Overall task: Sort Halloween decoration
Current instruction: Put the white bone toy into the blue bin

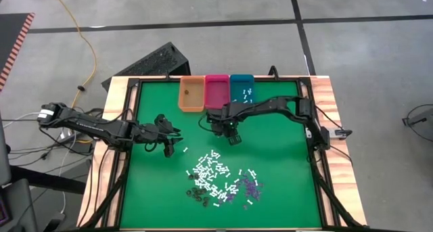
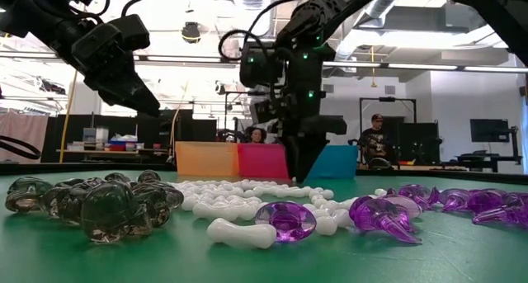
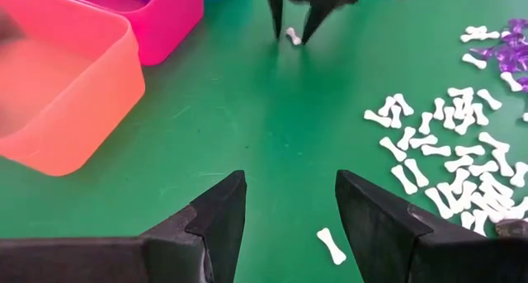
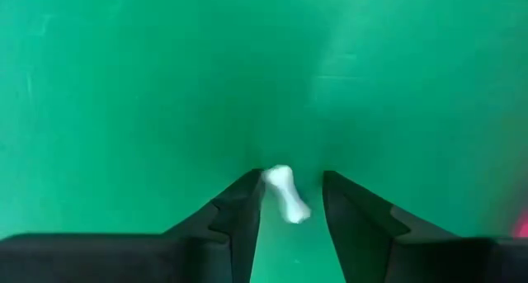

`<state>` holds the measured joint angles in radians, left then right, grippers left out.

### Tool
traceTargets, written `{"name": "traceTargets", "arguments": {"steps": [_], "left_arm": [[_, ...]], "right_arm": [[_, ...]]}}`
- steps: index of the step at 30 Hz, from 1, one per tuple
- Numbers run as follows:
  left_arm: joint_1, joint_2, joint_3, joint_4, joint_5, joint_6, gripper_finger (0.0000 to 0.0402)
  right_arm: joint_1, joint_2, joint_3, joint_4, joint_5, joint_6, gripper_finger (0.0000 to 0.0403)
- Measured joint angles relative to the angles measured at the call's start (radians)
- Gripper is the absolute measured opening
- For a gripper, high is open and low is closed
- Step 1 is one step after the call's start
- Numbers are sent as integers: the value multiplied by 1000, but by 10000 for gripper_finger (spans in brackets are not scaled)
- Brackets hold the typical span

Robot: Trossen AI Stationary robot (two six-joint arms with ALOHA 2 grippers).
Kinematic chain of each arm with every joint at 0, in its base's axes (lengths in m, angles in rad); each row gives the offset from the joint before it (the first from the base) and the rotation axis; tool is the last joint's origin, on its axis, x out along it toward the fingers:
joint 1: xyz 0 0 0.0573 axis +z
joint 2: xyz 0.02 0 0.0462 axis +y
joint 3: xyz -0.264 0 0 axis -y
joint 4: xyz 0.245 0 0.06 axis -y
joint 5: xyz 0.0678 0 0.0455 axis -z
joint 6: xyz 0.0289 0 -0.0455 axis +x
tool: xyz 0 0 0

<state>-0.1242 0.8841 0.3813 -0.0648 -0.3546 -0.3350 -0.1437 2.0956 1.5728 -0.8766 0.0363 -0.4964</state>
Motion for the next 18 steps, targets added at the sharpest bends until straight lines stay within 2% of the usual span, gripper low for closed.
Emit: {"name": "traceTargets", "arguments": {"steps": [9,18], "left_arm": [[0,0,0,-17,2,-19,179],[0,0,0,-22,1,-21,179]], "right_arm": [[4,12,-72,61,-4,40,144],[4,15,-73,63,11,52,43]]}}
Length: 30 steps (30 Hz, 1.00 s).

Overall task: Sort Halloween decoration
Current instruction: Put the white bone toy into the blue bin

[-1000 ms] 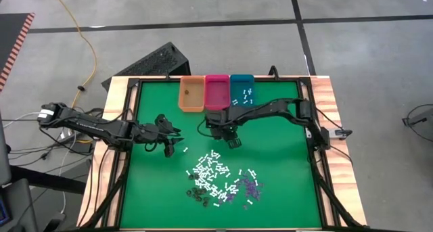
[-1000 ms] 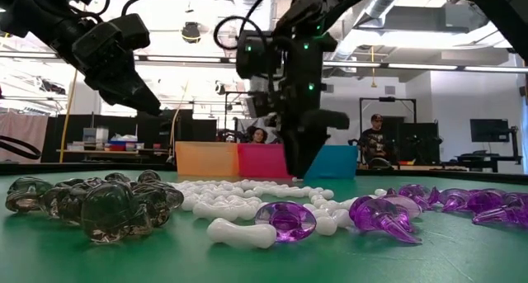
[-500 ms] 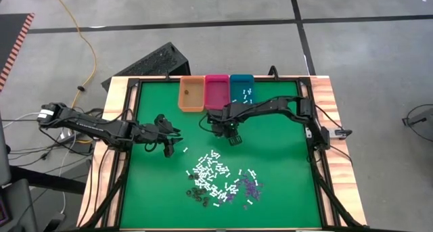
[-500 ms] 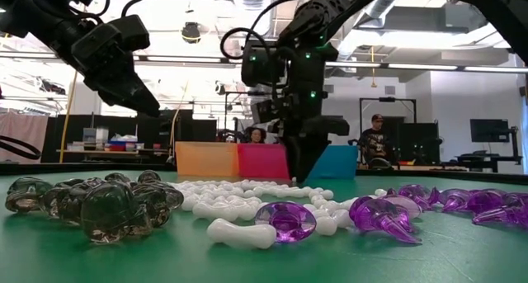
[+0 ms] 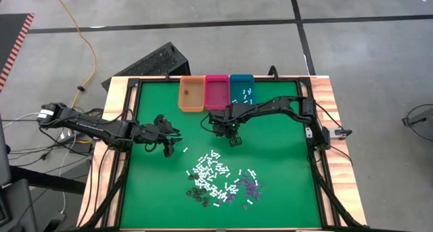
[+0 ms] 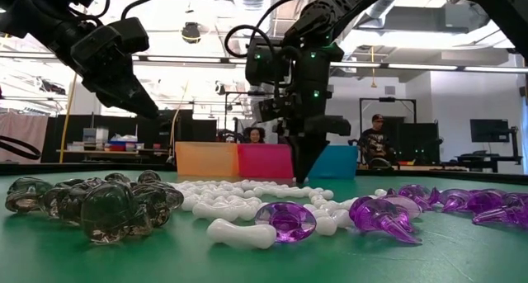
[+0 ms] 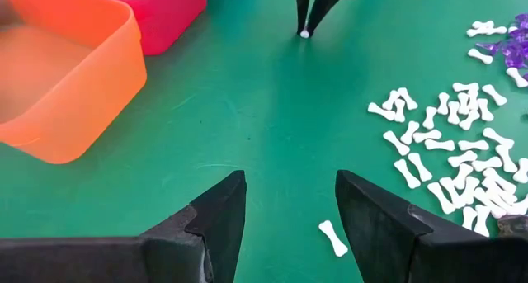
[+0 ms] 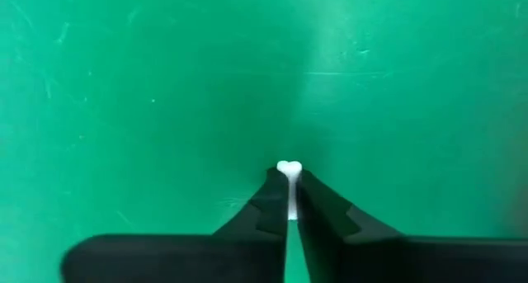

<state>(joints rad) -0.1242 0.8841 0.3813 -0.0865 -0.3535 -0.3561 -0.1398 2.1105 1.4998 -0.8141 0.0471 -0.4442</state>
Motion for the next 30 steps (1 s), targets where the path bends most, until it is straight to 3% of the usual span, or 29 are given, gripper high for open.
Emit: {"name": "traceTargets", "arguments": {"steps": [4,17,30], "left_arm": [[0,0,0,0,0,0,179],[0,0,0,-1,-1,-3,179],[0,0,0,-7,-1,-8,179]], "right_arm": [[0,0,-1,2,0,0,16],[-24,-39,61,-75,-26,36,20],[-186,-326,67,-124,21,77,23]]}}
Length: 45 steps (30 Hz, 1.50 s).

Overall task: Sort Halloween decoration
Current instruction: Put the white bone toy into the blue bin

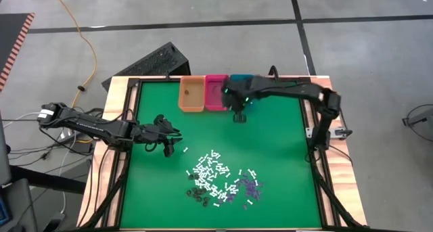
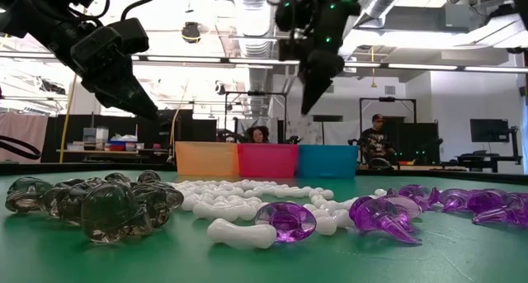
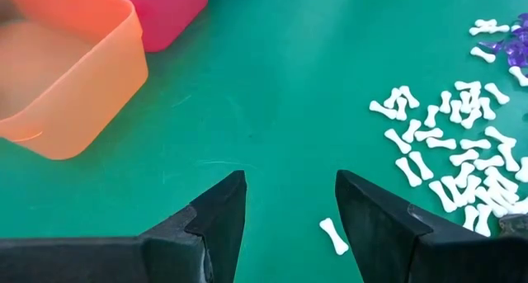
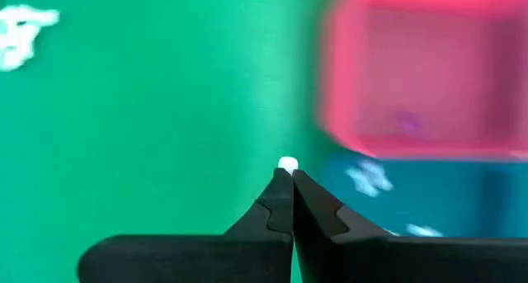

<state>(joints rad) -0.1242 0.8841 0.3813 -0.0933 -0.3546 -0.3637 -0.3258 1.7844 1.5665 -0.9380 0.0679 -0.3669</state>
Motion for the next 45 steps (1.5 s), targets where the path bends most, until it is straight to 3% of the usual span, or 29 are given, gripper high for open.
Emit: {"name": "traceTargets", "arguments": {"steps": [7,14,24,29,35,41,45], "left_arm": [[0,0,0,1,0,0,179],[0,0,0,1,0,0,179],[0,0,0,0,-51,2,179],[0,0,0,0,-53,2,179],[0,0,0,-28,-53,2,179],[0,0,0,-135,-73,-46,179],[1,-11,0,-294,-77,-131,179]], "right_arm": [[-157,-49,0,14,64,53,32],[-243,34,0,25,63,80,45],[-255,63,0,11,71,63,128],[-184,7,1,47,61,55,159],[-12,-11,2,142,-6,66,163],[165,37,1,370,-21,32,159],[235,53,3,514,-21,18,159]]}}
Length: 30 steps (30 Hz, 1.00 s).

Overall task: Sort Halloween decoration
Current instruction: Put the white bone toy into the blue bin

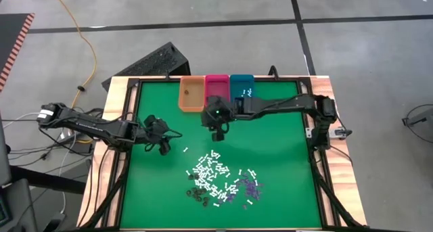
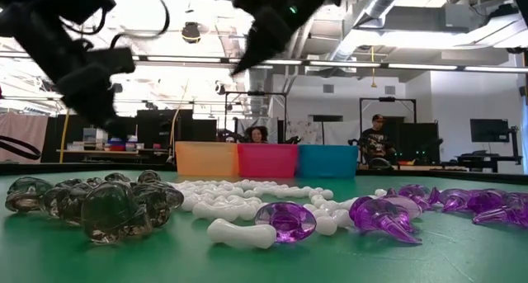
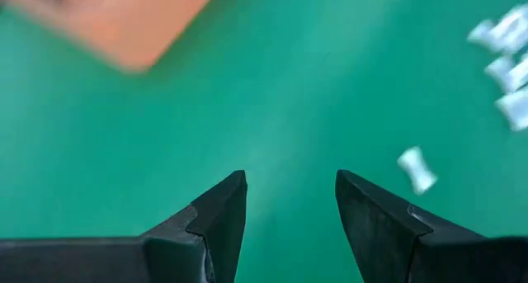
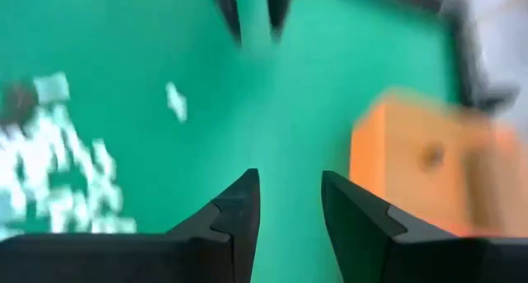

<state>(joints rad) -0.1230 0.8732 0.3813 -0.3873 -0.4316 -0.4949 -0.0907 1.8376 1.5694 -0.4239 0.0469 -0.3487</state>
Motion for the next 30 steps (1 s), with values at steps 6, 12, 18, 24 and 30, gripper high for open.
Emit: {"name": "traceTargets", "arguments": {"steps": [6,12,18,24,30], "left_arm": [[0,-21,0,-301,-25,-180,179],[-1,-48,0,-277,-3,-196,179],[-1,-59,0,-307,-1,-210,179],[-1,-57,0,-300,-3,-213,179],[-1,-56,-7,-301,-4,-214,179]], "right_arm": [[47,65,-2,97,-8,-1,159],[74,168,49,126,-76,-27,159],[85,288,207,84,-150,-52,159],[85,406,353,-50,-179,-117,159],[100,500,450,-83,-186,-179,159]]}}
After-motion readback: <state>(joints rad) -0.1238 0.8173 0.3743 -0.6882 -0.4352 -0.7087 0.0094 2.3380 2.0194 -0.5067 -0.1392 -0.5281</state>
